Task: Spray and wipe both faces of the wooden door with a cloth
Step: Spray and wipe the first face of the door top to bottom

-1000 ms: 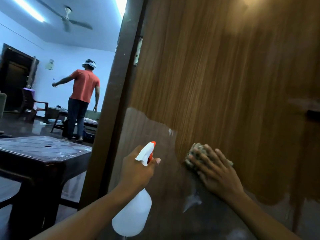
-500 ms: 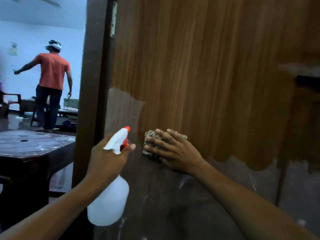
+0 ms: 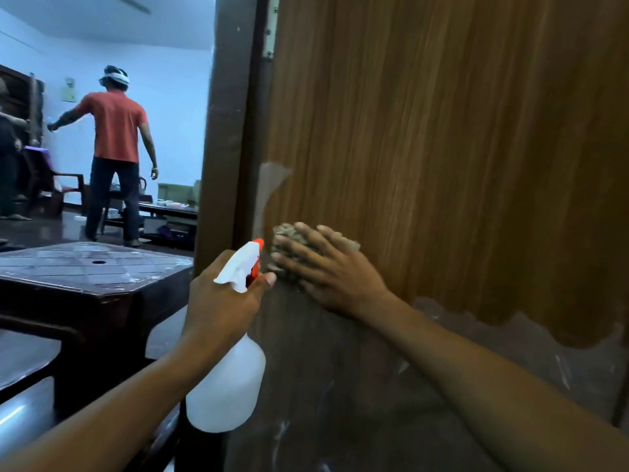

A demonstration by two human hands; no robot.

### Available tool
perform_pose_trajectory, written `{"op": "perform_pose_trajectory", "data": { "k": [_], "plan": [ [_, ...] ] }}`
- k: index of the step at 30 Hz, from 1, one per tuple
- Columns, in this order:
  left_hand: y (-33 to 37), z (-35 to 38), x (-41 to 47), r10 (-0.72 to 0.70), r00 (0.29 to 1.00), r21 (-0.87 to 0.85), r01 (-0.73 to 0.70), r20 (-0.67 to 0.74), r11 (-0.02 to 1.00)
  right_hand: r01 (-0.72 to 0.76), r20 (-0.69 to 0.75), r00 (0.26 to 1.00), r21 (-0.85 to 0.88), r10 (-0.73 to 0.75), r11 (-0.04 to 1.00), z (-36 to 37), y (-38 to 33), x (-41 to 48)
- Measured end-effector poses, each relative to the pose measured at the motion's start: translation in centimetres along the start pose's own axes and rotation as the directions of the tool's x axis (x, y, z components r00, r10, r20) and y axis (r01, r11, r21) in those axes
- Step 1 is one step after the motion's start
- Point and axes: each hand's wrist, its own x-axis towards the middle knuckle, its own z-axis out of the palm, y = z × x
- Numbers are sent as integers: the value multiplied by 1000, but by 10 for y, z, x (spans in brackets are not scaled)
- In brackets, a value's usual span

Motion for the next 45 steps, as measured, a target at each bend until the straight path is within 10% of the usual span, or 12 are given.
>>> {"op": "perform_pose_trajectory", "data": {
  "k": [8,17,26,32,36,40,45],
  "plan": [
    [-19,-13,-1,-55,997,-55,52,-50,997,-461,-62,883,73,466,884,-25,22,122],
    [-26,-7,-20,-121,992,-102,117,-27,988,39,53,998,70,-43,997,25,-79,-11],
    [-35,12,-42,-134,991,-145,134,8,980,-425,-36,902,104,430,899,6,-77,17],
    [-24,21,-43,-97,995,-186,99,20,978,1,109,994,-24,1,1000,28,-123,-53],
    [-16,33,-49,-113,991,-239,126,68,963,-351,4,936,12,351,936,10,-71,-117],
    [-9,49,-52,-153,983,-245,174,103,954,-763,-72,642,30,763,645,-10,-33,-88],
    [2,69,-55,-113,981,-186,142,159,972,-267,-13,964,12,267,964,22,-69,-97]
  ]
}}
